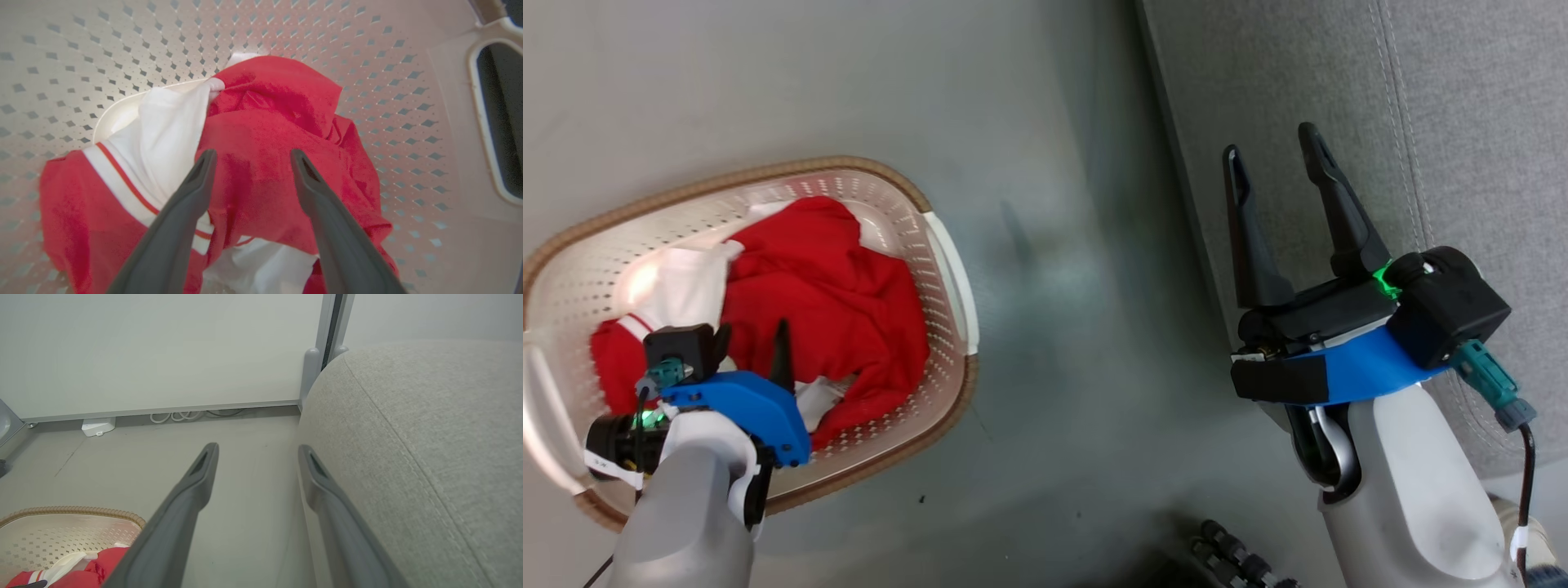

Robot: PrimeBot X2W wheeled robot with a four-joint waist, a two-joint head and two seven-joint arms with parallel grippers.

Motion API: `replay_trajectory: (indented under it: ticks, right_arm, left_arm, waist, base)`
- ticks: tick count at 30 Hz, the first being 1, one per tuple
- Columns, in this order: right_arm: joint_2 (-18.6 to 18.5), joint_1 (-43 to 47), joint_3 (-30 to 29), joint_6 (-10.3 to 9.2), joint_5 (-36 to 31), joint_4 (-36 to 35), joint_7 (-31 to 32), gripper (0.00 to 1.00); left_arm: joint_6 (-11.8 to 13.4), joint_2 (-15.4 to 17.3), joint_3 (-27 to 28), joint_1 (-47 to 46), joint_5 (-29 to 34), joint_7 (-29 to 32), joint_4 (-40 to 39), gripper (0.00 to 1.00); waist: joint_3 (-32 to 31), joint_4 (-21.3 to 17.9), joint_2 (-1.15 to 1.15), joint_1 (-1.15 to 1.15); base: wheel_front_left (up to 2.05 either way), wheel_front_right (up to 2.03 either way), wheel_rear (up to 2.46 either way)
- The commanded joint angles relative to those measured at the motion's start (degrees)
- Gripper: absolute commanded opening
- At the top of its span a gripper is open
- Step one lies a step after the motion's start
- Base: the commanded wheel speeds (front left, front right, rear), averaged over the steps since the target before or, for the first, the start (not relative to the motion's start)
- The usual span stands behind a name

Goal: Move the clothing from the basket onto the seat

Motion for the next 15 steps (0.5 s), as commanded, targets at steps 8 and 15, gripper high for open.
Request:
replay_trajectory:
  ticks: [8, 15]
  right_arm:
    - [-0.02, -0.96, 1.44, -0.04, 2.43, -0.82, -0.36, 1.00]
    - [-0.02, -0.57, 1.68, -0.04, 3.22, -1.17, -0.38, 1.00]
  left_arm:
    - [2.22, 1.73, 1.21, -2.07, -1.50, 1.62, 6.39, 1.00]
    - [2.10, 1.14, 1.51, -2.88, -3.03, 3.29, 9.70, 0.50]
  waist:
    - [3.49, -3.96, 0.00, -0.01]
    - [3.61, -4.51, 0.00, -0.01]
  base:
    - [0.00, 0.00, 0.00]
    - [0.00, 0.00, 0.00]
